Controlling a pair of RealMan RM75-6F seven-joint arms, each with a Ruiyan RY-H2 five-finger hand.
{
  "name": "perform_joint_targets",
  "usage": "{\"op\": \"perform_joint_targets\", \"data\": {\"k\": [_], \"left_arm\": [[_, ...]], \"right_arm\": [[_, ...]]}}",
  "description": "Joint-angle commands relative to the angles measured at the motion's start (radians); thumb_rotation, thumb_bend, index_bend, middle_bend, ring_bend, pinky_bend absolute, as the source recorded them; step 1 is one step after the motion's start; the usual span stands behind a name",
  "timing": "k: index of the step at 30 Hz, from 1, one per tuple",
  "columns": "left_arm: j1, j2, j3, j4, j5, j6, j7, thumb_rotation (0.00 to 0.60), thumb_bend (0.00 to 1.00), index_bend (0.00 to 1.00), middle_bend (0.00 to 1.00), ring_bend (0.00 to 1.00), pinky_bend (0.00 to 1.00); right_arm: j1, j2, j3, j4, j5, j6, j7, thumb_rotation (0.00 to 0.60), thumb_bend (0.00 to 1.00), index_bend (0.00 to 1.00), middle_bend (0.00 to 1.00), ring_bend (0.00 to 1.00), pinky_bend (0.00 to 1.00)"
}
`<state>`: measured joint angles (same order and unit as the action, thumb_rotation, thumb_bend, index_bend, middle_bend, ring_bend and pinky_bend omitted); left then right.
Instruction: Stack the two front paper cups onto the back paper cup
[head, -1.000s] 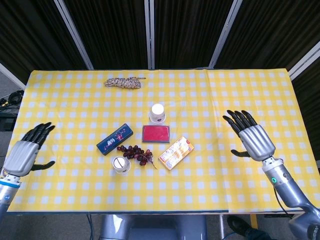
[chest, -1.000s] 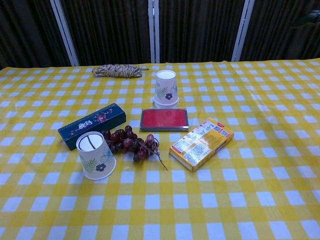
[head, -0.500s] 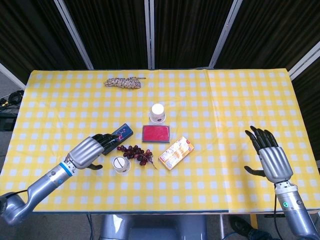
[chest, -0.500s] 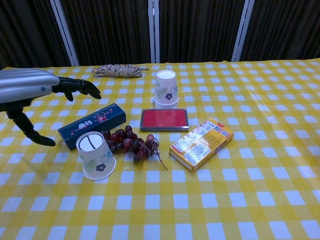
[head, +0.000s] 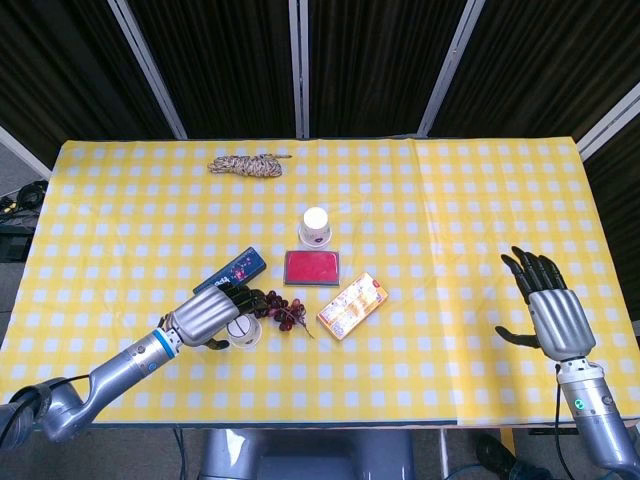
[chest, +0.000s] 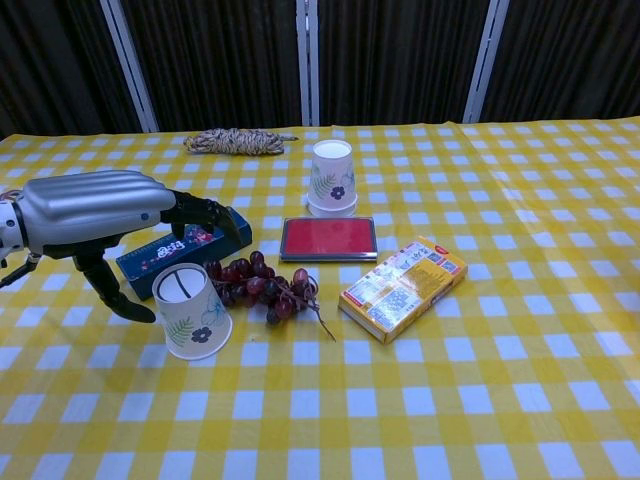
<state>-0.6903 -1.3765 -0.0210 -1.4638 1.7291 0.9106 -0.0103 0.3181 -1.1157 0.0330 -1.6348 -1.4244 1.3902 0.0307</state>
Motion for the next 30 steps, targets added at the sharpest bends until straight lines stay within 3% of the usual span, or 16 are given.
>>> {"op": "perform_joint_targets", "data": {"k": [1, 5, 11, 22, 30], "left_arm": [[-0.006, -0.019, 0.006, 0.019, -0.006, 0.004, 0.01, 0.6, 0.01, 0.23, 0.21, 0.27, 0.39], [-0.004, -0.044, 0.012, 0.05, 0.0, 0.04, 0.028, 0.6, 0.06, 0.3, 0.31, 0.37, 0.5], [-0.011, -0.06, 0.023, 0.062, -0.011, 0.046, 0.042, 0.6, 0.12, 0.43, 0.43, 0.47, 0.58], [-0.022, -0.043, 0.013, 0.037, -0.044, 0.072, 0.023, 0.6, 0.13, 0.48, 0.47, 0.5, 0.6], [-0.05, -0.002, -0.064, 0.0, -0.099, 0.095, 0.0, 0.6, 0.13, 0.48, 0.48, 0.5, 0.6]], "right_arm": [[-0.003, -0.001, 0.004, 0.007, 0.001, -0.009, 0.003, 0.6, 0.0, 0.0, 0.0, 0.0, 0.0], [-0.008, -0.003, 0.014, 0.012, 0.001, -0.015, 0.004, 0.6, 0.0, 0.0, 0.0, 0.0, 0.0], [-0.015, -0.004, 0.024, 0.01, -0.003, -0.02, -0.003, 0.6, 0.0, 0.0, 0.0, 0.0, 0.0], [-0.026, -0.003, 0.04, 0.01, -0.009, -0.025, -0.006, 0.6, 0.0, 0.0, 0.0, 0.0, 0.0], [-0.03, -0.002, 0.049, 0.01, -0.006, -0.031, -0.004, 0.6, 0.0, 0.0, 0.0, 0.0, 0.0]]}}
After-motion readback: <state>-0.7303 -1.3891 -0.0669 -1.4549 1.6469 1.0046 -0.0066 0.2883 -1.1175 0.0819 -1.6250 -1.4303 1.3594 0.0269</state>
